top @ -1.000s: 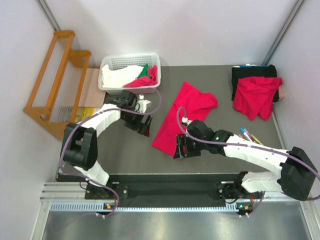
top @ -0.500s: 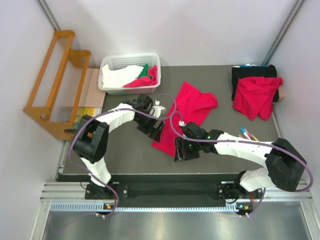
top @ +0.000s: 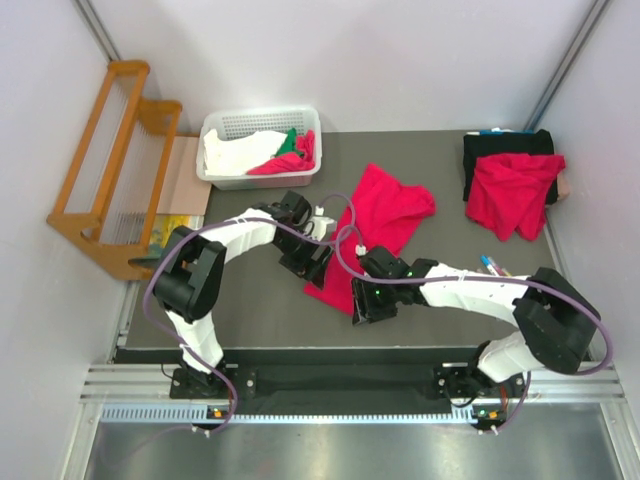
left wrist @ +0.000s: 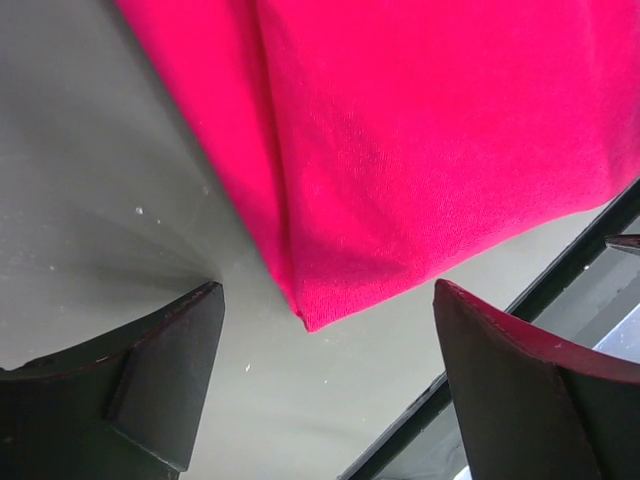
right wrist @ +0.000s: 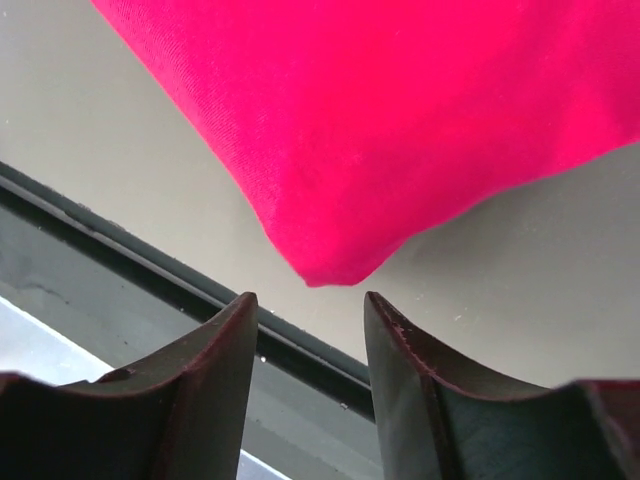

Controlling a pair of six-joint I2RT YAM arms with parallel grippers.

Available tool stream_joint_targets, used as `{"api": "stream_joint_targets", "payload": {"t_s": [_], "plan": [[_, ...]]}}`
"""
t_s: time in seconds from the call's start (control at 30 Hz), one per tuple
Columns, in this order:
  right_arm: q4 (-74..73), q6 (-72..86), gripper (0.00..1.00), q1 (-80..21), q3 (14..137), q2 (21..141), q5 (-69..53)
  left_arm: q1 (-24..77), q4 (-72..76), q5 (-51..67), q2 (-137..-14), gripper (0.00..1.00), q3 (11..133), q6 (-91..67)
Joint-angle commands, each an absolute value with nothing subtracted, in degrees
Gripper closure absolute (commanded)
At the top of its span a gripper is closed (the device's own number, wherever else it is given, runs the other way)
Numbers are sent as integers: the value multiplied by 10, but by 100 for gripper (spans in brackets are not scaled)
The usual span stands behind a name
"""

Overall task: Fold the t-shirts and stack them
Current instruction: Fold the tshirt

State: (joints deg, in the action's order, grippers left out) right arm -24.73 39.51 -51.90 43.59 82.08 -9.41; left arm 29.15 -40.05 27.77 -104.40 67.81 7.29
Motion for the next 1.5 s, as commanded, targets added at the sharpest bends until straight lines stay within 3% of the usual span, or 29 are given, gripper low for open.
{"api": "stream_joint_targets", "payload": {"t_s": [0.0, 0.13, 0.17, 0.3, 0.37, 0.93, 1.47], "plan": [[-216, 386, 54, -514, 461, 827, -86, 300, -353, 302, -1034, 12, 666, 66], [-216, 389, 58, -513, 468, 826, -84, 301, -331, 311, -1026, 20, 657, 56], [-217, 391, 59, -512, 468, 826, -84, 301, -325, 313, -1026, 28, 653, 55], [-215, 393, 60, -506, 472, 827, -80, 308, -333, 316, -1035, 42, 652, 61], [-213, 395, 61, -505, 473, 828, -79, 308, -339, 316, -1040, 44, 648, 66], [-188, 393, 65, -504, 461, 859, -77, 308, -430, 328, -1005, 39, 628, 113], [-187, 388, 68, -498, 455, 851, -74, 308, -393, 316, -1017, 41, 641, 98]]}}
